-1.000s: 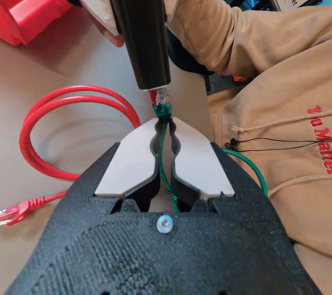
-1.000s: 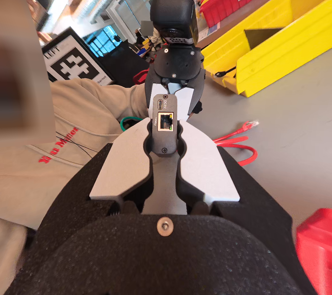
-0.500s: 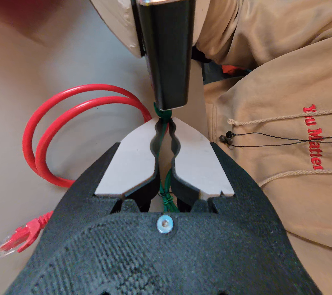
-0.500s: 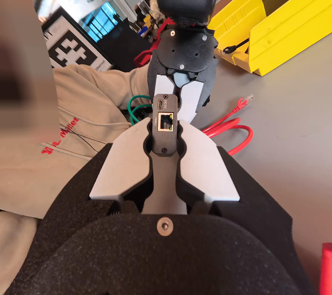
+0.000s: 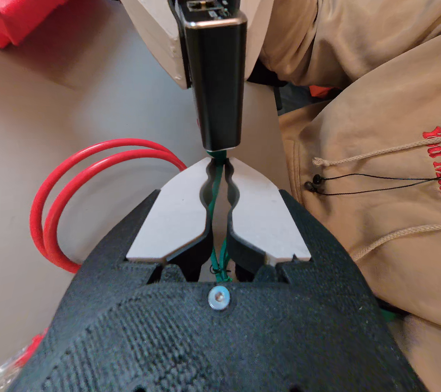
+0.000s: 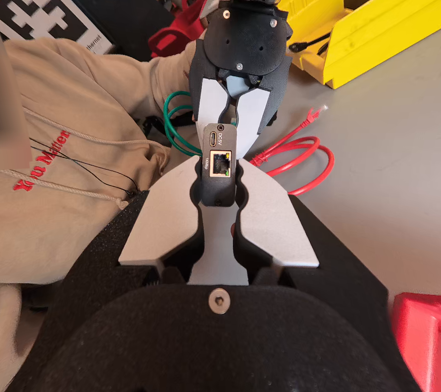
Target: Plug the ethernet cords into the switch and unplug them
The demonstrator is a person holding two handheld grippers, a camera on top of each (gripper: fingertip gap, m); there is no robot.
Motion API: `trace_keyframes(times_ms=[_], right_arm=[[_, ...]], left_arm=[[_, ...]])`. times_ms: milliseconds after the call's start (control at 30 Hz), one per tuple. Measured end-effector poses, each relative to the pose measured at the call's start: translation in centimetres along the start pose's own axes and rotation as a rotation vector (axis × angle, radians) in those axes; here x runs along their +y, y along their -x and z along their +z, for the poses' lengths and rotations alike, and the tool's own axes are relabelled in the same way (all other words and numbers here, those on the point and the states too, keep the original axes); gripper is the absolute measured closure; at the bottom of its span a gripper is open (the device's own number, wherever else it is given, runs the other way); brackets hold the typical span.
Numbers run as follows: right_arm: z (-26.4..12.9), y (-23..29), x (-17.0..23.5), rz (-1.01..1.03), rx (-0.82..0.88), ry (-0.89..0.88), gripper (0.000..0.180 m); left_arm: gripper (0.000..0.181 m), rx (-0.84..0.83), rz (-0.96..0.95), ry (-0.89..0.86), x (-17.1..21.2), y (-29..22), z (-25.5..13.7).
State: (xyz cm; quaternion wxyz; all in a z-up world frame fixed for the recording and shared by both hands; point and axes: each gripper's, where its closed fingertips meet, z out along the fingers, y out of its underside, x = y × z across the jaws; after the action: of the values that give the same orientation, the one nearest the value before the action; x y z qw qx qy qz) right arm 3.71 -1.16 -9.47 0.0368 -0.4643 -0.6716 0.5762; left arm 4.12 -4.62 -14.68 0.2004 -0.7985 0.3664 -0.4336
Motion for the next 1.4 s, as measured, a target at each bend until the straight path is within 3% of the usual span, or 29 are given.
trace_keyframes(times_ms=[667,1033,1400], right_arm=[[-0.3,0.8,0.0,0.021,-0.083,-0.035,0.155],[0.0,1.9,0.1,0.016,-0.184,-0.046,0.155],[-2.3,0.6,-2.1,-0.030,-0.002,-0.150,0.155]], left_arm=[[0.175,0.033,0.040,-0.040,-0.8,-1.6,-0.1],[0.175,0.198,0.057,-0.073,-0.8,-3.5,-0.3],[0.174,-0.080,0.077,-0.252,-3.4,-0.9,-3.8]])
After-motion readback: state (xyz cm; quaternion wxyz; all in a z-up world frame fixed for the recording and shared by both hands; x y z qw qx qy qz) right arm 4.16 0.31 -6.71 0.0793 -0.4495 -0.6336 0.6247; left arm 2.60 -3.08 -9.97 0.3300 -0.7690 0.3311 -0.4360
